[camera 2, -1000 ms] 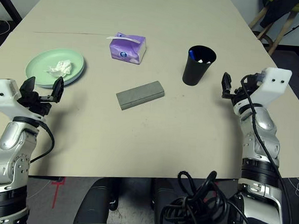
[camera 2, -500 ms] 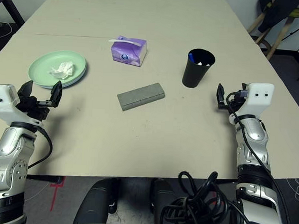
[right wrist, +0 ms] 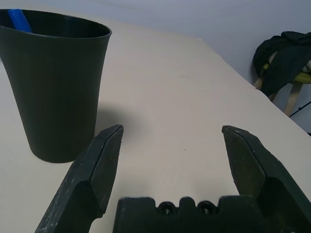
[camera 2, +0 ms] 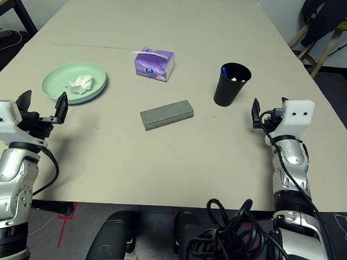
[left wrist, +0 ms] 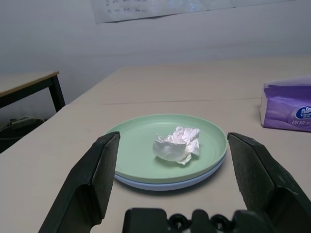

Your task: Organize and tidy the items on the table.

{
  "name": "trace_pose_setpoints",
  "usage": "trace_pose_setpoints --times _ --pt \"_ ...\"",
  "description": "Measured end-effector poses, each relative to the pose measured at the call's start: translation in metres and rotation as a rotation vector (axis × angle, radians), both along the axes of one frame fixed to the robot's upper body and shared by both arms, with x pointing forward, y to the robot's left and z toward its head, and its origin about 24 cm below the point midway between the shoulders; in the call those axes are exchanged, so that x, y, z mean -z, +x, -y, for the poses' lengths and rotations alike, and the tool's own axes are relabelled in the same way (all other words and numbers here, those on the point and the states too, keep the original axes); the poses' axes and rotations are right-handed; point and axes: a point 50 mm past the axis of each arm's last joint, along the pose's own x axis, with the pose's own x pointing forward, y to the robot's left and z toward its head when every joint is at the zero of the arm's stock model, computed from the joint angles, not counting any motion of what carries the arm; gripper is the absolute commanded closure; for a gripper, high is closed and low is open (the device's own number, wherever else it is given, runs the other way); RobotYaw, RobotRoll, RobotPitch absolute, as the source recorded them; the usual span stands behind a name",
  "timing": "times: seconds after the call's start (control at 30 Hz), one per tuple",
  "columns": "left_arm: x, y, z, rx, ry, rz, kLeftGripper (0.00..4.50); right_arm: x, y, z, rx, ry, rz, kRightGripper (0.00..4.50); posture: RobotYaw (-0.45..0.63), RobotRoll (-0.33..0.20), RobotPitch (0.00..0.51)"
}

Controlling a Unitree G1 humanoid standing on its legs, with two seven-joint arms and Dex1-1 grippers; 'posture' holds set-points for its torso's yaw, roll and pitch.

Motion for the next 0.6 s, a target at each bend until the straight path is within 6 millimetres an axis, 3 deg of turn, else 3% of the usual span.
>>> trace_pose_setpoints --times 0.37,0.6 --pt "0.006 0.002 -0.002 -0.007 -0.002 -0.013 0.00 0.015 -0.012 0.005 0.013 -0.006 -0.049 0.04 0.11 0.000 0.129" --pt "0.006 0.002 -0.002 -0.002 0.004 -0.008 0.00 0.011 -0.012 0.004 0.005 -0.014 -0.035 0.04 0.11 0.000 0.131"
